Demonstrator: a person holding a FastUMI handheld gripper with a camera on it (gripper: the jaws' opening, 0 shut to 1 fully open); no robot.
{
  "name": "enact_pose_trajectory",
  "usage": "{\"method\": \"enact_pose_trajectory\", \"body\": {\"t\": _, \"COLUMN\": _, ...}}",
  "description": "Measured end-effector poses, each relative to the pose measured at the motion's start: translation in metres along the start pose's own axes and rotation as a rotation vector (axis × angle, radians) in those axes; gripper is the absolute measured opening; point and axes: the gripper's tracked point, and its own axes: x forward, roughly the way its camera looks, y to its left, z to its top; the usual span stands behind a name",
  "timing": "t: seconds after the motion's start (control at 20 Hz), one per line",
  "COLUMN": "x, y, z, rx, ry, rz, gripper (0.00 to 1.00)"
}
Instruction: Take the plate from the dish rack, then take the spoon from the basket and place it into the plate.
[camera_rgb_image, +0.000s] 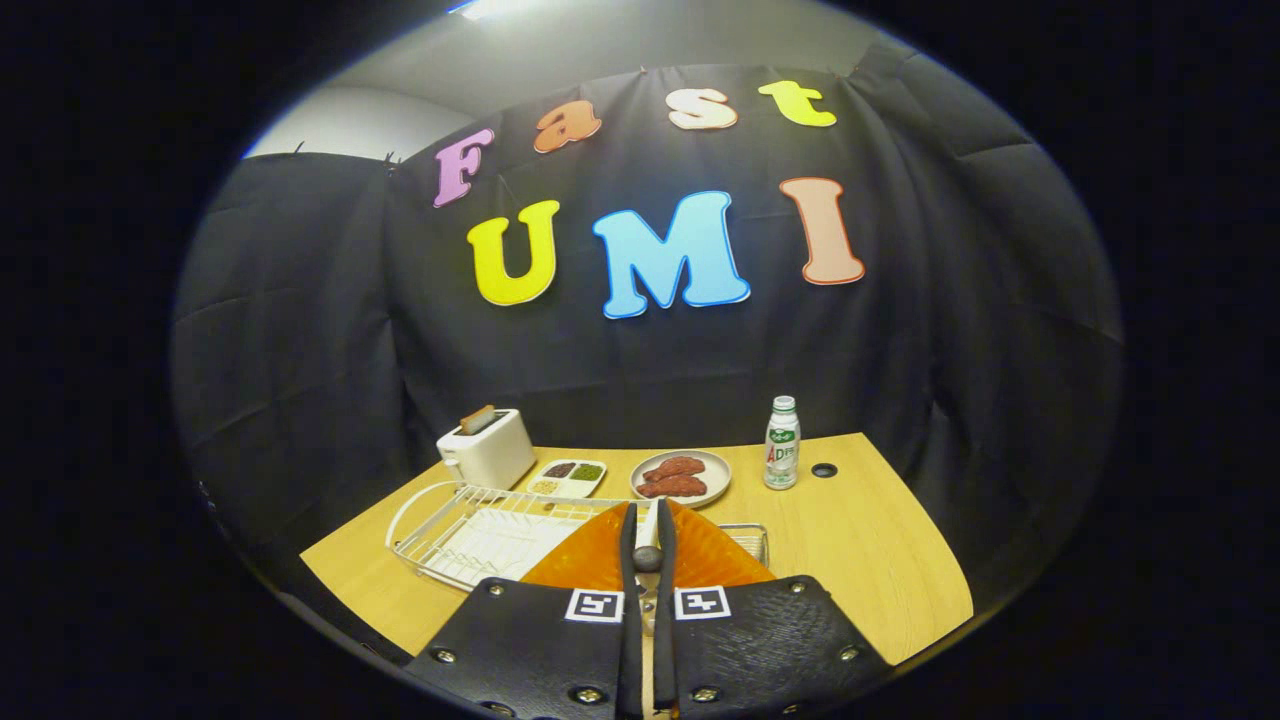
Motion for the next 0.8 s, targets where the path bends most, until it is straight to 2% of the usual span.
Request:
{"method": "enact_pose_trajectory", "body": {"t": 0.3, "x": -0.001, "y": 0.054, "z": -0.038, "rx": -0.034, "ry": 0.088, "rz": 0.102, "gripper": 0.04}}
{"method": "enact_pose_trajectory", "body": {"t": 0.8, "x": 0.022, "y": 0.117, "z": -0.107, "rx": -0.108, "ry": 0.239, "rz": 0.242, "gripper": 0.04}}
